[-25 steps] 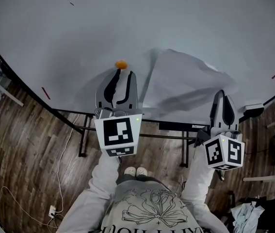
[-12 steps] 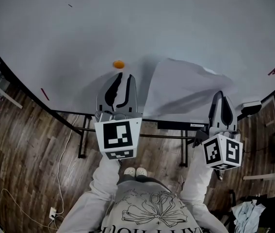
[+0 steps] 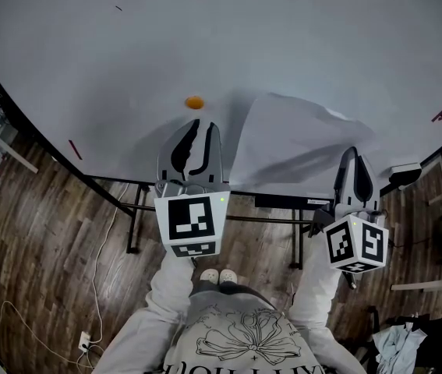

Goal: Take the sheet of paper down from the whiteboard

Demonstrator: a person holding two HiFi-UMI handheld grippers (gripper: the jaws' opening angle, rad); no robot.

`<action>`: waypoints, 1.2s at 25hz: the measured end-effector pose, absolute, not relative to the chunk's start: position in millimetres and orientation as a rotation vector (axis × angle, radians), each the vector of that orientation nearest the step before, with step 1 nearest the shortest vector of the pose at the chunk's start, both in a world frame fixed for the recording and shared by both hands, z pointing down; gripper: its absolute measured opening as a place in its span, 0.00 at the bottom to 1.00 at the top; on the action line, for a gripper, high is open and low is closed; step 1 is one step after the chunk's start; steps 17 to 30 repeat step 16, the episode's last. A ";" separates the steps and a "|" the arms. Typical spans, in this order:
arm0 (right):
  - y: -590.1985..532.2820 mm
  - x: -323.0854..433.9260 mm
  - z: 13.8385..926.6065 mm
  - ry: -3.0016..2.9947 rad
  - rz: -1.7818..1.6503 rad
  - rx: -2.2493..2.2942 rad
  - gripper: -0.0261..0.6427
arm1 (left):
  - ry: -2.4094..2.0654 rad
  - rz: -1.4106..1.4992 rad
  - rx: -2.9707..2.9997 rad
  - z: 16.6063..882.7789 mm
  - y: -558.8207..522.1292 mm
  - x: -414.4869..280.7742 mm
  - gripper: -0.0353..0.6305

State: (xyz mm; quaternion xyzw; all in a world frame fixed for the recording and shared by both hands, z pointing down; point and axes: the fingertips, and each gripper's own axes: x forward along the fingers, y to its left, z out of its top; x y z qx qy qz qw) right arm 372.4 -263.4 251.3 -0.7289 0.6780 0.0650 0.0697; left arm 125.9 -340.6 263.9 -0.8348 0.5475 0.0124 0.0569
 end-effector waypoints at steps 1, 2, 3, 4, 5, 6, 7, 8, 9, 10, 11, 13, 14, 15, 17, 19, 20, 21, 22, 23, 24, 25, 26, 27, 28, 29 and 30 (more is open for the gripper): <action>-263.3 372.4 251.3 2.041 0.193 -2.192 0.04 | 1.662 0.037 -2.531 263.6 -340.3 125.9 0.17; -263.5 372.1 251.5 2.042 0.190 -2.191 0.04 | 1.662 0.037 -2.530 263.2 -340.2 125.9 0.17; -263.9 371.8 252.1 2.042 0.186 -2.190 0.04 | 1.661 0.036 -2.530 263.0 -340.1 125.9 0.17; -264.3 371.2 252.9 2.043 0.183 -2.189 0.04 | 1.660 0.036 -2.529 262.9 -339.9 125.9 0.17; -264.7 370.6 253.9 2.045 0.180 -2.189 0.04 | 1.658 0.035 -2.529 262.9 -339.8 125.9 0.17; -265.1 369.8 254.8 2.047 0.178 -2.189 0.04 | 1.657 0.034 -2.528 262.9 -339.6 125.7 0.17; -265.4 368.9 255.5 2.049 0.177 -2.188 0.04 | 1.656 0.033 -2.527 262.8 -339.4 125.3 0.17; -265.7 367.8 255.8 2.051 0.176 -2.187 0.04 | 1.656 0.032 -2.526 262.8 -339.2 124.6 0.17; -266.1 366.9 255.8 2.053 0.176 -2.186 0.04 | 1.658 0.032 -2.525 262.8 -339.2 123.7 0.17; -266.6 366.2 255.7 2.055 0.177 -2.186 0.04 | 1.660 0.032 -2.526 262.9 -339.6 122.7 0.17; -267.3 365.9 255.7 2.056 0.176 -2.187 0.04 | 1.663 0.033 -2.526 263.1 -340.1 121.9 0.17; -268.5 366.2 256.1 2.057 0.175 -2.189 0.04 | 1.666 0.031 -2.527 263.8 -341.3 121.5 0.17; -268.9 366.7 256.4 2.057 0.174 -2.191 0.04 | 1.667 0.030 -2.527 264.2 -341.8 121.6 0.17; -269.1 367.2 256.6 2.056 0.172 -2.192 0.04 | 1.667 0.028 -2.527 264.5 -342.1 121.9 0.17; -269.3 367.7 256.9 2.055 0.171 -2.193 0.04 | 1.667 0.027 -2.528 264.8 -342.4 122.2 0.17; -269.3 367.7 256.9 2.055 0.171 -2.193 0.04 | 1.667 0.027 -2.528 264.8 -342.4 122.2 0.17; -269.3 367.7 256.9 2.055 0.171 -2.193 0.04 | 1.667 0.027 -2.528 264.8 -342.4 122.2 0.17; -269.3 367.7 256.9 2.055 0.171 -2.193 0.04 | 1.667 0.027 -2.528 264.8 -342.4 122.2 0.17; -269.3 367.7 256.9 2.055 0.171 -2.193 0.04 | 1.667 0.027 -2.528 264.8 -342.4 122.2 0.17; -269.3 367.7 256.9 2.055 0.171 -2.193 0.04 | 1.667 0.027 -2.528 264.8 -342.4 122.2 0.17; -269.3 367.7 256.9 2.055 0.171 -2.193 0.04 | 1.667 0.027 -2.528 264.8 -342.4 122.2 0.17; -269.3 367.7 256.9 2.055 0.171 -2.193 0.04 | 1.667 0.027 -2.528 264.8 -342.4 122.2 0.17; -269.3 367.7 256.9 2.055 0.171 -2.193 0.04 | 1.667 0.027 -2.528 264.8 -342.4 122.2 0.17; -269.3 367.7 256.9 2.055 0.171 -2.193 0.04 | 1.667 0.027 -2.528 264.8 -342.4 122.2 0.17; -269.3 367.7 256.9 2.055 0.171 -2.193 0.04 | 1.667 0.027 -2.528 264.8 -342.4 122.2 0.17; -269.3 367.7 256.9 2.055 0.171 -2.193 0.04 | 1.667 0.027 -2.528 264.8 -342.4 122.2 0.17; -269.3 367.7 256.9 2.055 0.171 -2.193 0.04 | 1.667 0.027 -2.528 264.8 -342.4 122.2 0.17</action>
